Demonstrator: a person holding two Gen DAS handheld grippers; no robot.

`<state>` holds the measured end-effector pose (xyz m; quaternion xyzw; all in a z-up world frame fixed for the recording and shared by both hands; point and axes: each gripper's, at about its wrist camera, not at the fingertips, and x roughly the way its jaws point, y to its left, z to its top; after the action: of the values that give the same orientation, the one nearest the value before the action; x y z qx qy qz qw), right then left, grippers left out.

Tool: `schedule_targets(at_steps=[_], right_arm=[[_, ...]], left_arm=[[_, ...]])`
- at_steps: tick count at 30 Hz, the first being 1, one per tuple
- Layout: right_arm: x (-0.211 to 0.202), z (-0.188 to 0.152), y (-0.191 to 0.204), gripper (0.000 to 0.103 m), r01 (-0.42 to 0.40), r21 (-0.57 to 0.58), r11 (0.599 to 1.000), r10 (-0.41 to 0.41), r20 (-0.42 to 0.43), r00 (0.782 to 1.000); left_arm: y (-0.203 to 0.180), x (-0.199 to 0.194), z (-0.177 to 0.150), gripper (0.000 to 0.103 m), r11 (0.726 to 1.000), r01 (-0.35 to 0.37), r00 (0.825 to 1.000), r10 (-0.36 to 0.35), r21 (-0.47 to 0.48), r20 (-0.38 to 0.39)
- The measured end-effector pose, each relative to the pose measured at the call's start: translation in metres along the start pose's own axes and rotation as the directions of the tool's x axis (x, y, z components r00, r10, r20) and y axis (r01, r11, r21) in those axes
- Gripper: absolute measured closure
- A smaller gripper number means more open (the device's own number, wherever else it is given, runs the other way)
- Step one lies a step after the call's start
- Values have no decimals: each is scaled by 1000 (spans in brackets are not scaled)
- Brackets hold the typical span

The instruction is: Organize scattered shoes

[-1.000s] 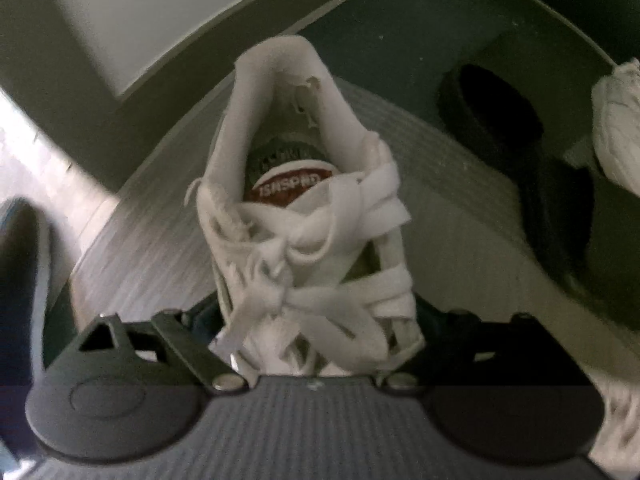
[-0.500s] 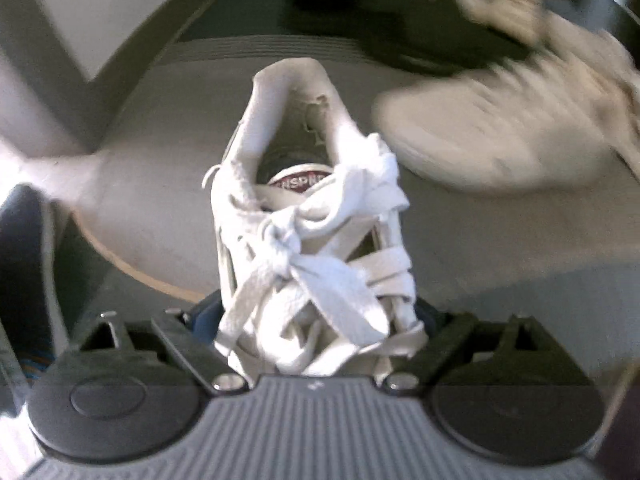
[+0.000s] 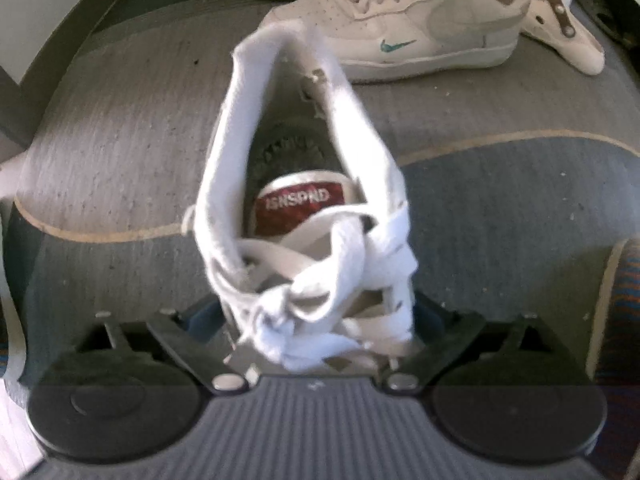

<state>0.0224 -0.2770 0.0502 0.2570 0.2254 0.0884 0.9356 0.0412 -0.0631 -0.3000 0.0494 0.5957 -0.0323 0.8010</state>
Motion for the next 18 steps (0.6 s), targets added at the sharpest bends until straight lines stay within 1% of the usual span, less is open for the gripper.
schedule_targets(at_steps=[2,6,8,10,12,13,14,17,18], right_arm=[[1,0,-3,0,2,35,999,-2,-3,1000],[0,0,-5,0,-5,70,998,4,7,1000],[0,0,-5,0,-20,89,996,19,7,1000],[0,-1,-4,0,-46,105,993,46,1,999],[0,0,-2,0,-76,107,991,77,-9,997],[-2,0,0,0,-101,104,989,103,-9,995],[-3,0,0,0,-115,101,988,116,-5,993],[-10,1,2,0,-141,85,986,139,31,990],[-15,2,4,0,-129,67,989,126,51,991]], left_arm=[[-1,-5,-2,6,1000,2,1000,-2,25,-4],[-1,-19,-4,6,997,7,1000,-6,77,-13],[8,-55,-1,6,993,11,1000,-10,116,-14],[16,-81,7,5,991,17,1000,-17,135,1],[30,-122,23,4,988,18,999,-24,151,43],[29,-120,32,3,989,14,998,-22,147,55],[35,-138,42,0,991,7,996,-20,136,89],[61,-204,66,0,995,-5,977,-15,96,212],[66,-215,69,0,996,6,973,-26,87,231]])
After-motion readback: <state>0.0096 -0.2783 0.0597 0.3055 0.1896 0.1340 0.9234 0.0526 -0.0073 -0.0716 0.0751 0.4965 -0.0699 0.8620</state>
